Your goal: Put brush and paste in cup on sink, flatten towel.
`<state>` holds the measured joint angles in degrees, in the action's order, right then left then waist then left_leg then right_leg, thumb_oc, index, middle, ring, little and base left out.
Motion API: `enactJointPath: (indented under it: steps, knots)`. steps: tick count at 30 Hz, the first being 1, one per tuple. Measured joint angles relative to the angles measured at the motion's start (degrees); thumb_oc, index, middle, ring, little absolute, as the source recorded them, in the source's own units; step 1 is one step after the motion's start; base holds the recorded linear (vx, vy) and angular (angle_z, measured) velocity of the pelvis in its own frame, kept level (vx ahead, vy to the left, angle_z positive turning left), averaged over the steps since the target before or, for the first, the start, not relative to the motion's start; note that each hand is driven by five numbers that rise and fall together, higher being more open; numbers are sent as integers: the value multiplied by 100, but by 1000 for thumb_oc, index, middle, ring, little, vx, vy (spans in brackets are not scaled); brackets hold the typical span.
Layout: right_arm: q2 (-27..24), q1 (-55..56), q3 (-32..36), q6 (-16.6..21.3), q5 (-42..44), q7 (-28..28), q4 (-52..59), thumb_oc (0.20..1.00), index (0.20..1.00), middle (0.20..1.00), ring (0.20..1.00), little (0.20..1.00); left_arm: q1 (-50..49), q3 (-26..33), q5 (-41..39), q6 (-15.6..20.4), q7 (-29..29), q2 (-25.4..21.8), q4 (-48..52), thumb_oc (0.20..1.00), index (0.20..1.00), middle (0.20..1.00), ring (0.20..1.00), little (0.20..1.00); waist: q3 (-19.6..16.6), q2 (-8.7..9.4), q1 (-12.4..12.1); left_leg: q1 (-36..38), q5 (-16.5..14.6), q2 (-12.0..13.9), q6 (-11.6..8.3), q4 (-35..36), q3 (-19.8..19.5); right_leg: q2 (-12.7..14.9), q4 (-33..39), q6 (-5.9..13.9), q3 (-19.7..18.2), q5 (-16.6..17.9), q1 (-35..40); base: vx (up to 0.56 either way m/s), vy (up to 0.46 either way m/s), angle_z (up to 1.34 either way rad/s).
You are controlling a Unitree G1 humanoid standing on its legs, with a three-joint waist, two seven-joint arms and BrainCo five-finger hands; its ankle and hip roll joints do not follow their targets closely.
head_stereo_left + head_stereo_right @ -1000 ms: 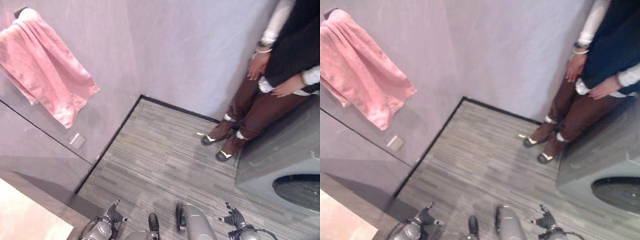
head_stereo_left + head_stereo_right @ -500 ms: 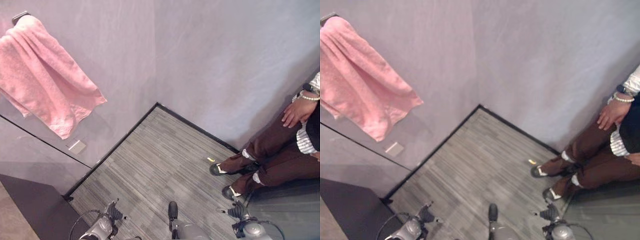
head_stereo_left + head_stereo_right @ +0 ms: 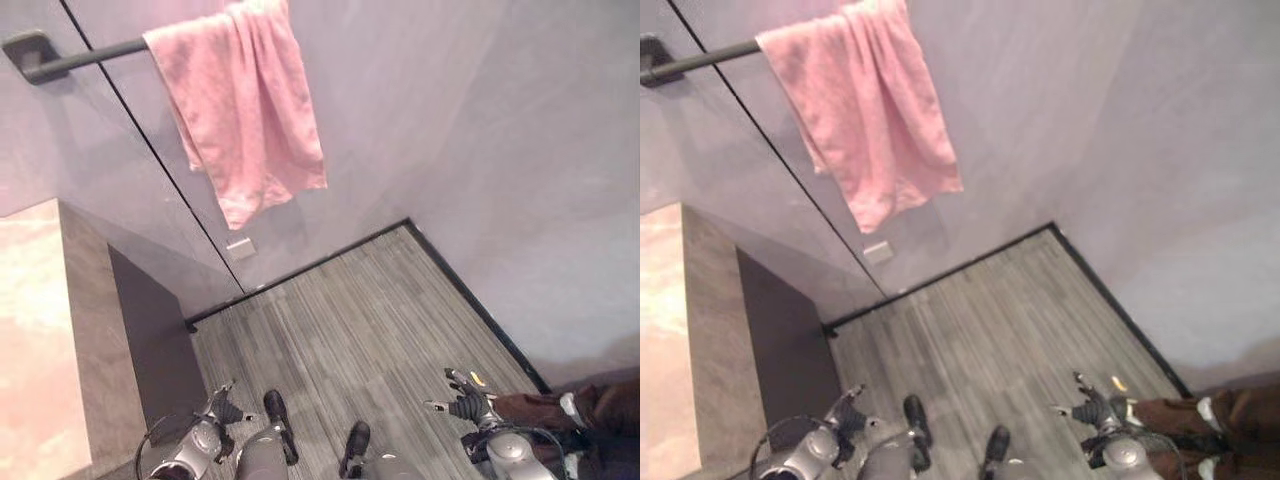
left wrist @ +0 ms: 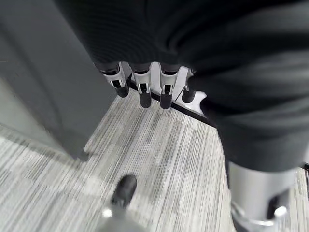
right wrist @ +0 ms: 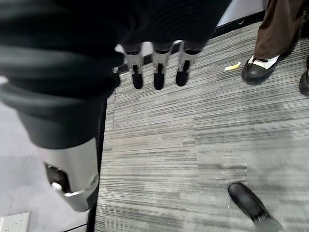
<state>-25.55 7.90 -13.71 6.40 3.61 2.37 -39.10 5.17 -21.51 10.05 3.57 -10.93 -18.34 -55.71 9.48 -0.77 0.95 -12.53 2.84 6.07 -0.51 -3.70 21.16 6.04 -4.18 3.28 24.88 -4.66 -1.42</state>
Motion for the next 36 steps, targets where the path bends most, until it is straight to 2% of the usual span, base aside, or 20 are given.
enactJointPath:
  steps: [2, 3, 5, 6, 7, 8, 11, 15, 16, 17, 18, 20, 22, 23, 25, 27, 29, 31, 33, 36]
  knots:
    - [57, 148, 22, -46, -9, 7, -2, 1000, 1000, 1000, 1000, 1000, -124, 4, 1, 1, 16, -75, 401, 1000, 1000, 1000, 1000, 1000, -68, 117, 9, 228, -200, -421, 390, 157, 8, 506, -913, 292, -162, -295, -171, 285, 403, 29]
    - [118, 161, 80, -57, -7, 41, 18, 1000, 1000, 1000, 1000, 1000, -142, 36, -8, -40, 16, -27, 692, 1000, 1000, 1000, 1000, 1000, -112, 89, 15, 501, -197, -669, 613, 323, -19, 901, -2157, 278, -468, -345, -585, 334, 425, 38]
    - [226, 163, 49, -52, -5, 48, 104, 1000, 1000, 1000, 1000, 1000, -53, -30, 3, -33, 45, 57, 929, 1000, 1000, 1000, 1000, 1000, -208, 181, 48, 717, -386, -962, 769, 359, -211, 1229, -3431, 283, -991, -215, -1092, 369, 293, 47]
    - [322, 61, 45, -50, -2, 53, 111, 1000, 1000, 1000, 1000, 1000, -48, -94, 4, -9, 69, 60, 1015, 1000, 1000, 1000, 1000, 1000, -250, 237, 142, 827, -434, -1062, 832, 421, -354, 1164, -4036, 353, -1519, -181, -1383, 336, 183, 77]
    - [429, 10, -6, -50, 4, 58, 204, 1000, 1000, 1000, 1000, 1000, 87, -288, 9, 55, 97, 81, 940, 1000, 1000, 1000, 1000, 1000, -261, 158, 308, 974, -535, -1005, 930, 505, -617, 436, -4084, 458, -2281, -455, -1600, 328, 155, 79]
    - [466, 14, -39, -33, 4, 55, 337, 1000, 1000, 1000, 1000, 1000, 109, -306, 9, 64, 120, 71, 904, 1000, 1000, 1000, 1000, 1000, -267, 122, 325, 1090, -402, -960, 792, 638, -614, 177, -3708, 385, -2221, -577, -1676, 289, 72, 63]
    - [473, -38, -163, -10, 6, 47, 507, 1000, 1000, 1000, 1000, 1000, 101, -290, 14, 88, 116, -39, 900, 1000, 1000, 1000, 1000, 1000, -289, 126, 295, 1273, -589, -927, 643, 747, -739, 51, -2299, 201, -1199, -463, -2102, 448, -9, 27]
    - [444, -70, -163, -22, 13, 50, 433, 1000, 1000, 1000, 1000, 1000, 157, -338, 118, 82, 149, -110, 385, 1000, 1000, 1000, 1000, 1000, -207, 10, 437, 1590, -761, -824, 514, 776, -1132, -308, -350, 322, -1799, 394, -2183, 410, -69, 66]
    - [427, 36, -187, -41, 9, 65, 434, 1000, 1000, 1000, 1000, 1000, 152, -385, 171, 82, 150, -150, 284, 1000, 1000, 1000, 1000, 1000, -220, 14, 601, 1979, -1137, -754, 358, 769, -1652, -327, 497, 410, -2173, 848, -2090, 307, -86, 141]
    - [443, 94, -172, -37, 7, 63, 459, 1000, 1000, 1000, 1000, 1000, 146, -411, 180, 96, 150, -226, 313, 1000, 1000, 1000, 1000, 1000, -251, 101, 639, 2119, -1187, -803, 296, 788, -1743, -279, 445, 425, -2278, 806, -2008, 303, -118, 138]
    - [428, 89, -172, -31, 7, 59, 372, 1000, 1000, 1000, 1000, 1000, 109, -426, 222, 105, 151, -196, 331, 1000, 1000, 1000, 1000, 1000, -249, 127, 618, 2347, -1333, -742, 199, 789, -1847, -319, 94, 343, -2336, 1097, -1985, 420, -212, 80]
    - [372, -1, -142, -39, 8, 62, 133, 1000, 1000, 1000, 1000, 1000, 4, -588, 231, 140, 174, -44, 361, 1000, 1000, 1000, 1000, 1000, -333, -82, 589, 2412, -1502, -432, -34, 314, -1837, -578, -400, 143, -2352, 1169, -1888, 312, -189, 67]
    - [325, -90, -153, -37, 10, 60, 35, 1000, 1000, 1000, 1000, 1000, 146, -610, 228, 158, 202, 64, 303, 1000, 1000, 1000, 1000, 1000, -392, 85, 634, 1512, -1406, -343, -472, -1359, -1832, -487, -100, 2, -2112, 1133, -1599, 79, -116, 65]
    - [248, -175, -160, -24, 11, 62, 68, 1000, 1000, 1000, 1000, 1000, 131, -613, 226, 176, 210, 64, 294, 1000, 1000, 1000, 1000, 1000, -381, 141, 548, 1304, -1221, -305, -613, -1907, -1839, -528, 57, -308, -2105, 1204, -1430, 137, -222, 33]
    - [139, -322, -143, 3, 21, 114, 109, 1000, 1000, 1000, 1000, 1000, 135, -562, 223, 165, 221, 53, 299, 1000, 1000, 1000, 1000, 1000, -366, 160, 507, 852, -1141, -223, -747, -2678, -1914, -641, 172, -572, -2079, 1090, -1293, 101, -142, 5]
    - [28, -332, -167, 6, 153, 118, 218, 1000, 1000, 1000, 1000, 1000, 348, -460, 154, 167, 193, -14, 423, 1000, 1000, 1000, 1000, 1000, -257, 276, 486, 201, -1096, -122, -777, -3349, -1596, -633, 361, -655, -1872, 1080, -1151, 123, 12, 33]
    - [30, -179, -168, 15, 245, 106, 234, 1000, 1000, 1000, 1000, 1000, 404, -453, 150, 168, 199, -132, 509, 1000, 1000, 1000, 1000, 1000, -210, 332, 667, 281, -1052, 500, -806, -2296, -702, -637, 621, -693, -1459, 1081, -874, 85, 72, 86]
    - [-7, -31, -31, 5, 296, 95, 220, 1000, 1000, 1000, 1000, 1000, 534, -350, 117, 174, 136, -268, 637, 1000, 1000, 1000, 1000, 1000, -136, 398, 609, 555, -768, 949, -977, -616, -344, -778, 633, -756, -1429, 977, -740, 125, 146, 40]
    - [-105, -104, 166, 19, 447, 43, 333, 1000, 1000, 1000, 1000, 1000, 390, -301, 119, 163, 111, -431, 633, 1000, 1000, 1000, 1000, 1000, -86, 319, 590, 694, -526, 1036, -1126, 142, -784, -900, 613, -633, -1526, 892, -686, 142, 217, -40]
    - [-267, -121, 479, 15, 599, -120, 405, 1000, 1000, 1000, 1000, 1000, 23, -123, 116, 149, 153, -619, 943, 1000, 1000, 1000, 1000, 1000, -28, 199, 604, 771, -417, 931, -1146, 109, -1324, -1032, 392, -647, -1636, 710, -593, 65, 198, -36]
